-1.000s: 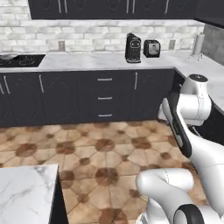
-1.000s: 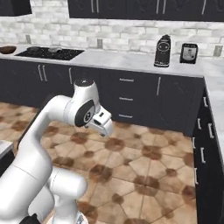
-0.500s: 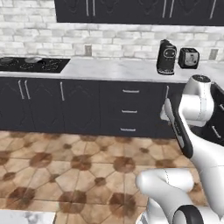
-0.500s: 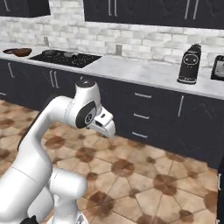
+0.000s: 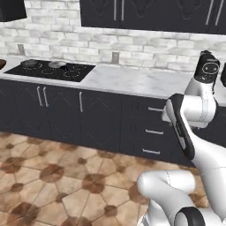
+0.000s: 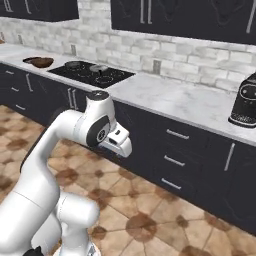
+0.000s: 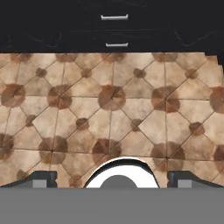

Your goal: Place one of the steaks on the plate and the other in the bowl. Then place the bowl in the fridge.

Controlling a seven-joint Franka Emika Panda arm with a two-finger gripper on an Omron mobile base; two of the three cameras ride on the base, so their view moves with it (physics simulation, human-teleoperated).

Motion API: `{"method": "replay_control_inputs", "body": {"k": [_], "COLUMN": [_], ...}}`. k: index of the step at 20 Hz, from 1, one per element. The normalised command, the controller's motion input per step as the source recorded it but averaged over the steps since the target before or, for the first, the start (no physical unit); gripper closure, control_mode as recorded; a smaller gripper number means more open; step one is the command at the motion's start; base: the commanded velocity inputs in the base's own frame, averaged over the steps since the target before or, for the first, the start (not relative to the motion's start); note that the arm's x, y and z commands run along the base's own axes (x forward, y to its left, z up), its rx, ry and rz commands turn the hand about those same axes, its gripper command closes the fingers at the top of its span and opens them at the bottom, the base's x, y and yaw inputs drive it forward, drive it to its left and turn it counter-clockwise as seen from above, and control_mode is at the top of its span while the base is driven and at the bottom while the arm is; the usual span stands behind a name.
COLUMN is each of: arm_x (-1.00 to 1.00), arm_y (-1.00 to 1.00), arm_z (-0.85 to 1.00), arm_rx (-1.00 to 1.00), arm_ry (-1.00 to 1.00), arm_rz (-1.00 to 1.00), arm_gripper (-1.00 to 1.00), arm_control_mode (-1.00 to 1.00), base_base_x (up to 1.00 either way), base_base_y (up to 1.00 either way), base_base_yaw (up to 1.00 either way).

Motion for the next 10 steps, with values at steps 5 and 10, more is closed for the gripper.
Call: {"method": "replay_control_inputs", "body": {"k": [5, 10], "arm_x": [0.00, 0.00], "arm_y": [0.00, 0.00], "arm_z": [0.00, 0.00], "arm_rx": [0.00, 0.00], "arm_ry": [0.00, 0.00], "arm_rz": [0.00, 0.00], "arm_gripper": [-1.00, -1.00], "arm_control_mode": [1.00, 1.00], "base_base_x": [1.00, 0.95], "base_base_y": [-0.12, 0.12], "base_base_yaw": [0.33, 0.45]}}
